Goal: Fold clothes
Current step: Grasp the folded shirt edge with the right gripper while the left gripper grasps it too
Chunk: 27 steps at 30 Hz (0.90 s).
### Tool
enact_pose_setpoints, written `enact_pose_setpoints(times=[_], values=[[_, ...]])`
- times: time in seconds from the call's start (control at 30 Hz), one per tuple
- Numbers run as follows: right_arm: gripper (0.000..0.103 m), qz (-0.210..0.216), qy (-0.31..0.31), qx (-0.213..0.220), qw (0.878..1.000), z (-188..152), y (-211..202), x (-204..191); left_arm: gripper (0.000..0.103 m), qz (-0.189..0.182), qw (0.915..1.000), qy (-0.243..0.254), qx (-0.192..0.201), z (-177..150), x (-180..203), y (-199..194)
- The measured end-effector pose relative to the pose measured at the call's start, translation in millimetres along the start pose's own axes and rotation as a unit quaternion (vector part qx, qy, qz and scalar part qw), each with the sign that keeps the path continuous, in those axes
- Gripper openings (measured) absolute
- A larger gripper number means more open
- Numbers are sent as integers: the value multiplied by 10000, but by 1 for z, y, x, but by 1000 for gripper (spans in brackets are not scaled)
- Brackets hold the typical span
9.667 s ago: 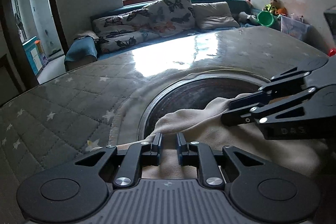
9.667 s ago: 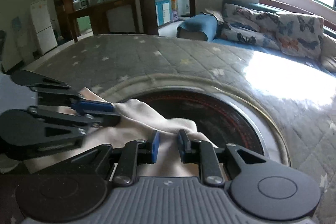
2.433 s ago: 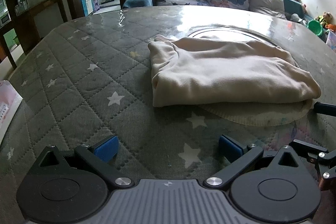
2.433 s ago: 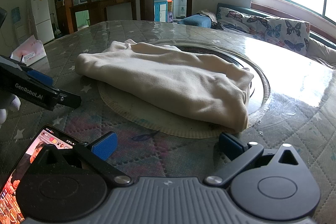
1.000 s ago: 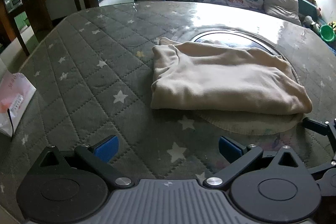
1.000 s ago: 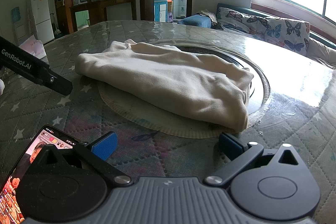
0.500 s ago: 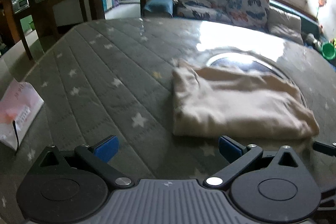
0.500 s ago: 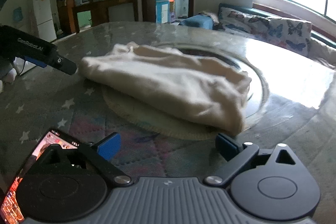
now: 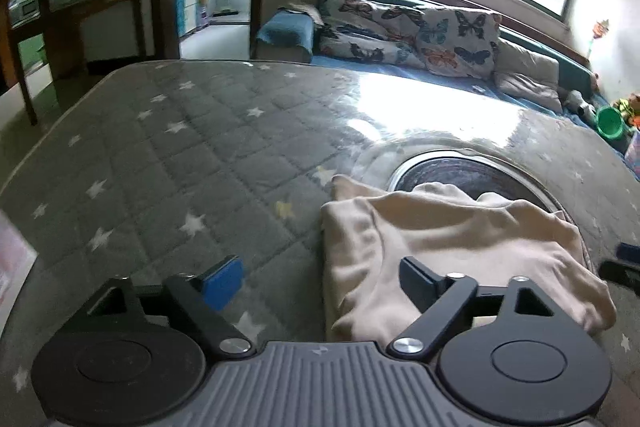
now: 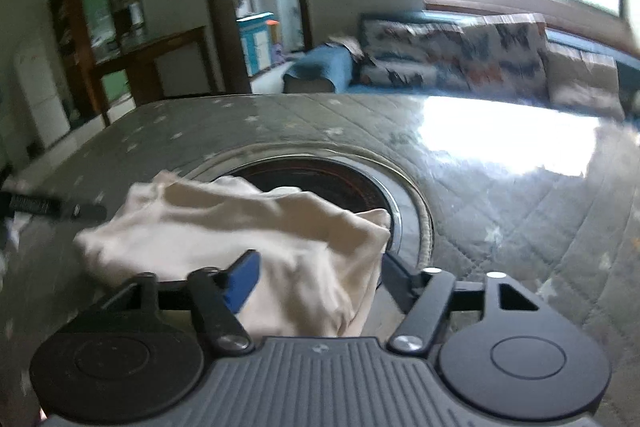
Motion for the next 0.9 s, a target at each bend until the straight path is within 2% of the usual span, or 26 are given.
enact_pose_setpoints(times=[0.37, 0.57, 0.73, 0.8, 0.83, 0.9], values=[[56, -321, 361, -148, 9987, 2, 37, 33, 85, -62, 9998, 137, -145, 5, 11, 33], [50, -301, 554, -216, 9978, -3, 45, 42, 85, -86, 9994, 151, -290, 0, 15, 42], [43, -282, 683, -198, 9971, -5, 45, 46, 82, -68, 9995, 211, -246, -1, 18, 43], [41, -242, 723, -166, 9969, -5, 45, 47, 70, -138, 9994, 246, -199, 0, 19, 41], [37, -223, 735, -152, 9969, -5, 44, 47, 67, -189, 9993, 260, -190, 0, 20, 40], [28, -142, 780, -145, 9967, -5, 45, 47, 52, -308, 9990, 285, -180, 0, 23, 39]])
Point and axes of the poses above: each gripper's, at about its wrist camera, not at the fingertips, and y roughly the way its jaws point, x to its right, z to its top, the point moved 7 cm from there along y, roughly the way its jaws point, and after that the axes turned 15 degrees about z, right-handed, at the moved point
